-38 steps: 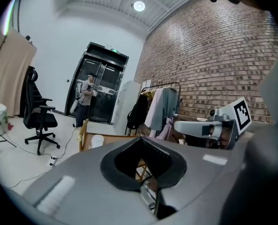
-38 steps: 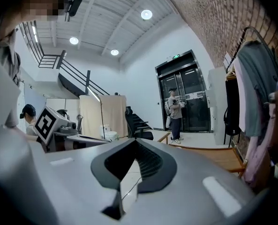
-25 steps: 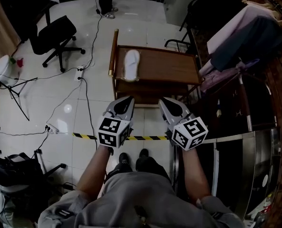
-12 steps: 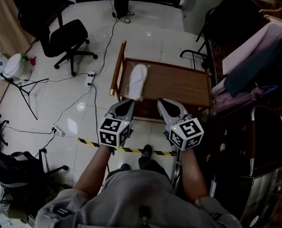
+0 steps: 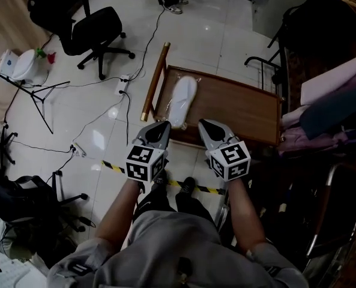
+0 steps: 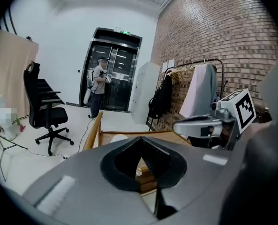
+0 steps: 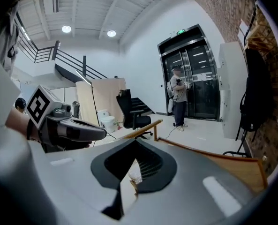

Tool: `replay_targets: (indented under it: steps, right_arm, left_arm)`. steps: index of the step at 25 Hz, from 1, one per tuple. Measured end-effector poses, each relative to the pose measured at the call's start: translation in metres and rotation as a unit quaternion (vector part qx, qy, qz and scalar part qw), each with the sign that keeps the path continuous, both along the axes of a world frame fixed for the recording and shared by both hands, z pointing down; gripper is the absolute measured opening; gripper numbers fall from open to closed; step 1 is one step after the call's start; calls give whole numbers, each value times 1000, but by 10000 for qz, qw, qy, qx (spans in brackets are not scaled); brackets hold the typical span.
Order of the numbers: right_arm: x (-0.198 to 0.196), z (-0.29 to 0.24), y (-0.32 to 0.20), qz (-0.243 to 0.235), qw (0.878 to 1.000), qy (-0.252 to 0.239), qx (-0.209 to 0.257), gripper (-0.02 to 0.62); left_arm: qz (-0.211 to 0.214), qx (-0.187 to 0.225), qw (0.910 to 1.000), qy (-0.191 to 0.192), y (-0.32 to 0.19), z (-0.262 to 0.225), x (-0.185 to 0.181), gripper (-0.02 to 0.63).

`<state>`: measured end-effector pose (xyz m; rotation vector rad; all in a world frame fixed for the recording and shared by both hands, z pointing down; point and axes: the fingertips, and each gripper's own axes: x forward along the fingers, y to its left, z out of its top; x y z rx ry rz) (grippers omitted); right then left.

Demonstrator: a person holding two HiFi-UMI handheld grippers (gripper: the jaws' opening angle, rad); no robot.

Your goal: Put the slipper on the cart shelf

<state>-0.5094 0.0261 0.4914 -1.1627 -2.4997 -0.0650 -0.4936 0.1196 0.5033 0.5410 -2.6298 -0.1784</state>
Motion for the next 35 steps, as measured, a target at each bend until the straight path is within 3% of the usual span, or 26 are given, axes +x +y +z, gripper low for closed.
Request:
replay_targets:
  steps: [7,8,12,18,24,32,35]
  right_arm:
    - [-36,76,21,345,9964,735,261,1]
    - [-40,88,23,391,9950,865,294,35]
    - [-56,129,32,582,9888,1340,315,67]
    - [-77,184,42,955,9711,2178,209,225]
    - [-88,218,56,1132,9547,2733,329,263]
    - [-89,234,77,968,9384,3298,354,263]
    - [-88,227,85,869,9417,3246,158,180]
  left_arm:
    - [223,58,9990,374,7,48,-23,8]
    - [263,60,9988,411,6,54,-27,8]
    - [292,79,9983,504,9,71,-39,8]
    - [322,241,9964,747,17,81,-49,6]
    - [390,359,9942,941,23,85,-47,8]
    - [424,443,9940,906,34,78,-52,8]
    - [425,483,9936,924,35,77,-49,8]
